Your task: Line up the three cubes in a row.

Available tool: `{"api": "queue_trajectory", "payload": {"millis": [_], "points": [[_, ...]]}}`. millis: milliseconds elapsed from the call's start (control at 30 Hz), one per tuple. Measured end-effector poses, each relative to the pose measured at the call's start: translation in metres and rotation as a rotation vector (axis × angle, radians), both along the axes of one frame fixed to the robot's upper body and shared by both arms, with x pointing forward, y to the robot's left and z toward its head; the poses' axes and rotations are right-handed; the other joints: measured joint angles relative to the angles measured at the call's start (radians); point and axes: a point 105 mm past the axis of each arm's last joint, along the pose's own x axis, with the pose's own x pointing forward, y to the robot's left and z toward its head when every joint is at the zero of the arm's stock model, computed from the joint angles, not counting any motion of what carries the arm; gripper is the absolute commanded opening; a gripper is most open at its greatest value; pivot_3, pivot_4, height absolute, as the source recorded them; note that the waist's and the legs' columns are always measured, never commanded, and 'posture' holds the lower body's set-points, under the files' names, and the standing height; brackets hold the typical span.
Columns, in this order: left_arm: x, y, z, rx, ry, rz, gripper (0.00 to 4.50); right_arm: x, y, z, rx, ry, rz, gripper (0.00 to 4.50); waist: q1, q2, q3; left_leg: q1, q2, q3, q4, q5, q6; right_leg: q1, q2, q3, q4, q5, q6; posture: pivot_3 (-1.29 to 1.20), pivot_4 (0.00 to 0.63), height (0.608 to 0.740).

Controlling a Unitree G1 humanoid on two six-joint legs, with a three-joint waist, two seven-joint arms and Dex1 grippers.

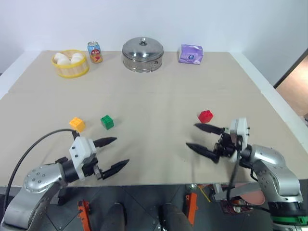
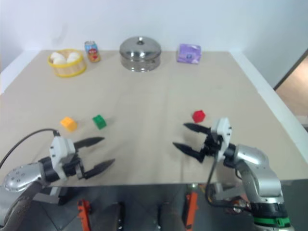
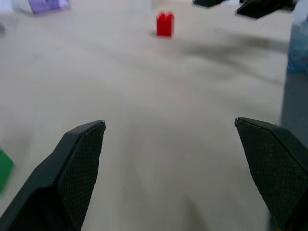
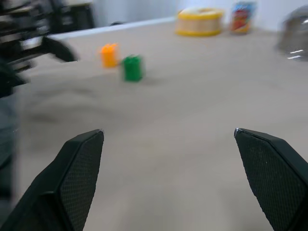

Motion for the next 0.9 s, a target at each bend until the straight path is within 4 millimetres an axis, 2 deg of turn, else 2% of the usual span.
{"api": "queue_trajectory", "payload": {"millis": [133,233,300,567,767,900], "points": [[0.010,-0.024,0.010,-0.051,-0.038,-0.073,4.46,0.033,-0.017,0.011,-0.012,-0.024,-0.248,4.50,0.000,-0.001,-0.001,0.000,0.000,0.001,0.002,0.000,0.000,0.001,0.001,0.002,0.000,0.002,0.001,0.00,0.150,0.739],[0.018,-0.038,0.013,-0.078,-0.034,-0.116,4.46,0.046,-0.027,0.012,-0.033,-0.039,-0.384,4.50,0.000,-0.001,-0.001,-0.001,-0.001,0.001,0.002,0.001,0.001,0.000,0.001,0.004,0.000,0.002,0.003,0.00,0.150,0.739],[0.029,-0.049,0.014,-0.101,-0.041,-0.131,4.46,0.054,-0.038,0.006,-0.027,-0.020,-0.493,4.50,0.001,0.000,-0.001,-0.001,-0.001,0.001,0.002,0.000,0.001,0.001,0.002,0.005,0.000,0.002,0.004,0.00,0.150,0.739],[0.055,-0.086,0.024,-0.180,-0.088,-0.157,4.46,0.069,-0.047,-0.014,0.004,0.073,-0.612,4.50,-0.001,0.000,-0.001,-0.001,-0.001,0.002,0.002,0.000,0.002,0.001,0.003,0.008,0.000,0.004,0.007,0.00,0.150,0.739],[0.065,-0.097,0.029,-0.221,-0.105,-0.141,4.46,0.081,-0.057,-0.024,0.006,0.114,-0.649,4.50,-0.002,0.000,-0.001,-0.001,-0.002,0.003,0.002,0.001,0.004,0.001,0.003,0.009,0.000,0.005,0.008,0.00,0.150,0.739],[0.068,-0.104,0.035,-0.244,-0.120,-0.135,4.46,0.087,-0.062,-0.037,0.004,0.157,-0.645,4.50,-0.002,0.000,-0.001,-0.001,-0.002,0.003,0.002,0.001,0.004,0.001,0.003,0.009,0.000,0.006,0.009,0.00,0.150,0.739]]}}
